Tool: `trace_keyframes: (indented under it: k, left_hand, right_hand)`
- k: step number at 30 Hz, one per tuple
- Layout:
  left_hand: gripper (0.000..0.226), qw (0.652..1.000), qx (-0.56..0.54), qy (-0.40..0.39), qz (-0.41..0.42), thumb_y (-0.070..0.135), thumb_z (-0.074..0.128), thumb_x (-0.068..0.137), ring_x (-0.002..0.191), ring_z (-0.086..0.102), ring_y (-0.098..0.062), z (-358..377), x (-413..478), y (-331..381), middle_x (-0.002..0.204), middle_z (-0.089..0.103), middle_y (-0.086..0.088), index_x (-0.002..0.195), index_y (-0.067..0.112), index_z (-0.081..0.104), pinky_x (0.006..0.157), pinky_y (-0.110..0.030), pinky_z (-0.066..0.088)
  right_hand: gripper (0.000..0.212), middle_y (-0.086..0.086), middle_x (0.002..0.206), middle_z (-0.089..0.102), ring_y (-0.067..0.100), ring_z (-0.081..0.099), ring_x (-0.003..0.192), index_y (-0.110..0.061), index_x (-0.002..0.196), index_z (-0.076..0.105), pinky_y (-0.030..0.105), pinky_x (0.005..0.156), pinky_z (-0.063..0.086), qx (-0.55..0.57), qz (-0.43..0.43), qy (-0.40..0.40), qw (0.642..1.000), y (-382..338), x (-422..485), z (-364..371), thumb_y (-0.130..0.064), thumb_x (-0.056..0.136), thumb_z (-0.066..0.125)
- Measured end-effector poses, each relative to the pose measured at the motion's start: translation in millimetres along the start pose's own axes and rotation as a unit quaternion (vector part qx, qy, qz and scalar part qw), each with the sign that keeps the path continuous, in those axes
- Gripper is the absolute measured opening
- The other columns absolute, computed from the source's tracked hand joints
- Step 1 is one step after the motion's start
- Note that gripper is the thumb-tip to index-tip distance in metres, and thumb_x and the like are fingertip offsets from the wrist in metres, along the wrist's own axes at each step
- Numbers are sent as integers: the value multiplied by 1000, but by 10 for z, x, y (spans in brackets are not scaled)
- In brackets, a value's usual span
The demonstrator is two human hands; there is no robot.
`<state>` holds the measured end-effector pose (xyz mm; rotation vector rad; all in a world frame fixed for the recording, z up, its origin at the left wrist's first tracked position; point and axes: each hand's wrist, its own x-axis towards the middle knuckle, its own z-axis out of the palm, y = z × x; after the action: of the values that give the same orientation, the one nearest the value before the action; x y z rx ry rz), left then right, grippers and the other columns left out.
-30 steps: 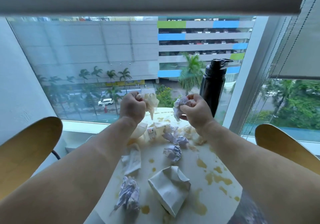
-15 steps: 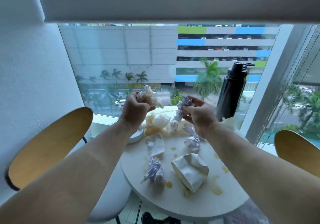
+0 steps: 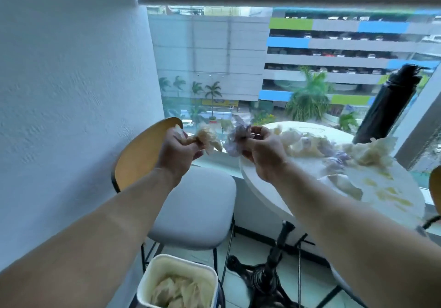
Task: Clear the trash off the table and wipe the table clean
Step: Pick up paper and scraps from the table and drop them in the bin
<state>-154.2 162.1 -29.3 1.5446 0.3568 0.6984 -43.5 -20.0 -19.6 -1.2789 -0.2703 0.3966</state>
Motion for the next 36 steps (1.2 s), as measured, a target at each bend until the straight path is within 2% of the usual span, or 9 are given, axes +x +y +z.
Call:
trace_keyframes:
  k: [3, 6, 9, 13, 18, 23, 30, 34, 36]
  left_hand:
    - [24, 999, 20, 19, -33, -3, 79, 87, 79, 72, -27, -370, -242, -69, 84, 62, -17, 87, -1, 55, 74, -36, 65]
    - [25, 996, 29, 49, -63, 1, 83, 84, 85, 78, -31, -710, -471, -213, 93, 72, -25, 91, -16, 65, 76, -34, 64]
    - [17, 993, 26, 80, -88, 1, 85, 83, 81, 78, -26, -886, -680, -331, 83, 74, -15, 78, 1, 69, 77, -32, 64]
    - [4, 981, 8, 105, -165, 3, 79, 85, 83, 78, -24, -1029, -979, -637, 84, 79, -12, 84, 5, 77, 83, -34, 63]
    - [25, 954, 73, 142, -252, -4, 57, 92, 84, 77, -29, -1127, -1289, -1240, 96, 79, -19, 90, 8, 79, 83, -40, 65]
    - [9, 932, 171, 154, -282, 6, 69, 92, 68, 68, -24, -1160, -1700, -1865, 87, 76, -8, 91, 15, 70, 69, -44, 64]
    - [15, 904, 172, 182, -346, 5, 80, 86, 58, 70, -20, -1116, -2082, -2550, 70, 74, -5, 78, 9, 69, 74, -43, 66]
    - [18, 897, 160, 153, -382, -3, 73, 87, 62, 71, -19, -1142, -2220, -2757, 73, 74, -3, 81, 14, 71, 79, -41, 65]
    - [24, 895, 165, 132, -394, -5, 68, 82, 65, 70, -20, -1189, -2275, -2834, 81, 74, -3, 85, 18, 73, 81, -44, 65]
  right_hand:
    - [48, 25, 110, 74, 31, 73, 89, 6, 123, 63, 36, 71, 62, 2, 16, -17, 1000, 273, -169, 346, 25, 79, 61]
    - [39, 16, 101, 76, 27, 74, 82, -2, 117, 67, 35, 72, 63, -1, 37, -31, 999, 540, -335, 599, 22, 87, 58]
    - [34, 12, 95, 78, 25, 75, 78, -7, 110, 71, 34, 70, 62, -17, 56, -46, 997, 792, -470, 736, 18, 91, 59]
    - [26, 14, 95, 78, 29, 76, 80, -5, 110, 70, 44, 74, 66, -88, 75, -70, 991, 1173, -617, 769, 12, 93, 65]
    - [19, 15, 93, 78, 41, 77, 91, -15, 94, 69, 63, 84, 61, -184, 106, -80, 974, 1828, -808, 666, 1, 86, 77]
    - [14, 1, 77, 75, 16, 70, 67, -16, 90, 72, 49, 79, 64, -270, 138, -88, 949, 2435, -1080, 437, -6, 85, 81]
    - [13, 0, 80, 77, 15, 68, 69, -27, 81, 76, 31, 66, 59, -386, 151, -97, 905, 3169, -1227, 130, -14, 85, 80]
    - [9, -3, 90, 75, 16, 68, 79, -26, 97, 79, 26, 69, 54, -414, 153, -112, 890, 3380, -1255, 77, -19, 92, 77]
    - [15, -7, 94, 74, 12, 64, 69, -28, 107, 78, 23, 61, 50, -417, 170, -130, 883, 3462, -1271, 45, -19, 97, 71]
